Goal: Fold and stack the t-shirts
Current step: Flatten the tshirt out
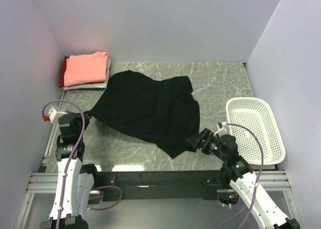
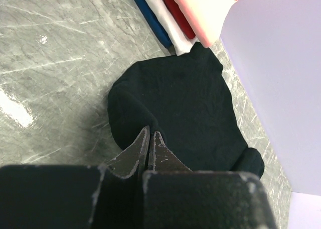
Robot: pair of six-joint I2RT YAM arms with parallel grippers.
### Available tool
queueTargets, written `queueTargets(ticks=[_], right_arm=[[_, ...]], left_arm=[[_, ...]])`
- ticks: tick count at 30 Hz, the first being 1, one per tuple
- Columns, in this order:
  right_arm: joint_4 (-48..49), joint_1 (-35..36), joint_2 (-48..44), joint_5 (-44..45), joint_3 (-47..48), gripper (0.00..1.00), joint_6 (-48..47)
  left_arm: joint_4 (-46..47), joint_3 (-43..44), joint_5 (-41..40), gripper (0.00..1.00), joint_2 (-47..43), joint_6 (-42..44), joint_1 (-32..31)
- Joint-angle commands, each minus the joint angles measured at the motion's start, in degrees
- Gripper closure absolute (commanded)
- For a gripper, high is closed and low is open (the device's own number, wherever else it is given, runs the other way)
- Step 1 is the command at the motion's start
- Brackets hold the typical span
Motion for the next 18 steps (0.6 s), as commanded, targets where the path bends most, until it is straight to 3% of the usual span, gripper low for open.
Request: queueTargets(ticks=[1, 8, 18], right_arm=[[5.8, -0.3, 1.0, -4.3, -2.1, 0.04, -0.1], [9.0, -0.3, 0.6, -8.5, -4.3, 0.04, 1.3], [3.6, 0.5, -5.5, -8.3, -5.0, 0.04, 4.5]], left_arm=[[2.8, 0.6, 0.6, 1.00, -0.8, 1.1, 0.2], [2.7, 0.2, 0.7, 1.00, -1.3, 1.1, 0.2], [2.4, 0.2, 0.7, 1.00, -1.9, 1.2, 0.3]])
